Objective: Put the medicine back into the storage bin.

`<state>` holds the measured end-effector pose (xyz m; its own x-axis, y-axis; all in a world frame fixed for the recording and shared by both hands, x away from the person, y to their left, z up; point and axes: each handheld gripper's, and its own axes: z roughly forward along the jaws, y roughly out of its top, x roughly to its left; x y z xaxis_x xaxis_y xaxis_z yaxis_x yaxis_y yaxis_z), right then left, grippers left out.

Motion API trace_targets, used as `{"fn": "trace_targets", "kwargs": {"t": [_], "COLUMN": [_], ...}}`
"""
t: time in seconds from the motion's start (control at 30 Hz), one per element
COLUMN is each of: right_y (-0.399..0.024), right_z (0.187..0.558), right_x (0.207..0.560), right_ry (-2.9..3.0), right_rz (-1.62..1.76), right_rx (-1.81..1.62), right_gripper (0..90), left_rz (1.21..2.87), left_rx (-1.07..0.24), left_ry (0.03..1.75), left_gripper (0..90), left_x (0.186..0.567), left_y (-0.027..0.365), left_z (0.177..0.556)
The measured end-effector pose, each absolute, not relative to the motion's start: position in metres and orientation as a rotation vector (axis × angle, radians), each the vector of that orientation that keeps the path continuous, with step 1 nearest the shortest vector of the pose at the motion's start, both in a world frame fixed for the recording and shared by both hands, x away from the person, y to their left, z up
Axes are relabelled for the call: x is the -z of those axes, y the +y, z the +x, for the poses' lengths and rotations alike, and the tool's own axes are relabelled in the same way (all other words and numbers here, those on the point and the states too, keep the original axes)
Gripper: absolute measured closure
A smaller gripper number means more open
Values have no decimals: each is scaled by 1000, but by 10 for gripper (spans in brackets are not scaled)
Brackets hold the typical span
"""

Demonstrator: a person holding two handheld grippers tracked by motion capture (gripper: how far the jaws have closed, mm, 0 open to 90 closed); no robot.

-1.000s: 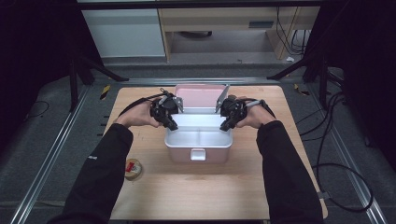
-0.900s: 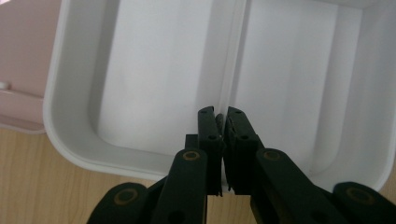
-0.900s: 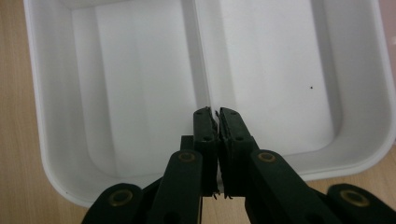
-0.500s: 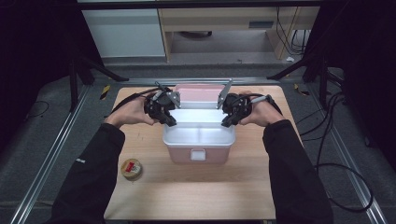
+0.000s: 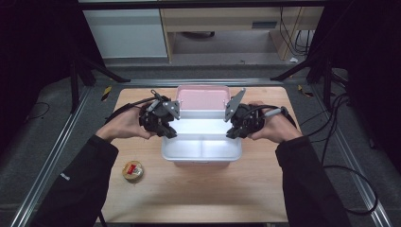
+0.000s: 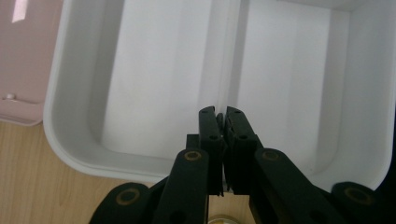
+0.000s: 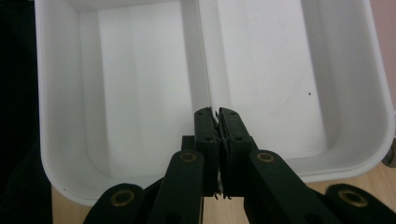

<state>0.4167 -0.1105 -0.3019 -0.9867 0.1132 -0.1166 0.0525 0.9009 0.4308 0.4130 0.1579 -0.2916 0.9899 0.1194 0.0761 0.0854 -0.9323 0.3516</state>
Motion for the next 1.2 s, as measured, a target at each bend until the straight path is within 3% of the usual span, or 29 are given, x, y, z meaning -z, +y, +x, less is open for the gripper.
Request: {"fn": "trace_targets", "kwargs": {"t": [0.33, 0.77, 1.2], "right_y": [-107, -100, -103], "right_z": [368, 323, 298], "right_x": [311, 337, 395], "right_ry": [2961, 2965, 3049], "right_rz": [81, 69, 102], "right_rx": [-634, -654, -658], "right_gripper": [878, 883, 881], "left_rz": [2771, 2781, 2787], "left_rx": [-123, -83, 20], "left_ry": [93, 81, 83], "left_gripper": [884, 887, 890], "left_x": [303, 328, 385], "left_y": [162, 168, 163], "left_z": [360, 320, 298]}}
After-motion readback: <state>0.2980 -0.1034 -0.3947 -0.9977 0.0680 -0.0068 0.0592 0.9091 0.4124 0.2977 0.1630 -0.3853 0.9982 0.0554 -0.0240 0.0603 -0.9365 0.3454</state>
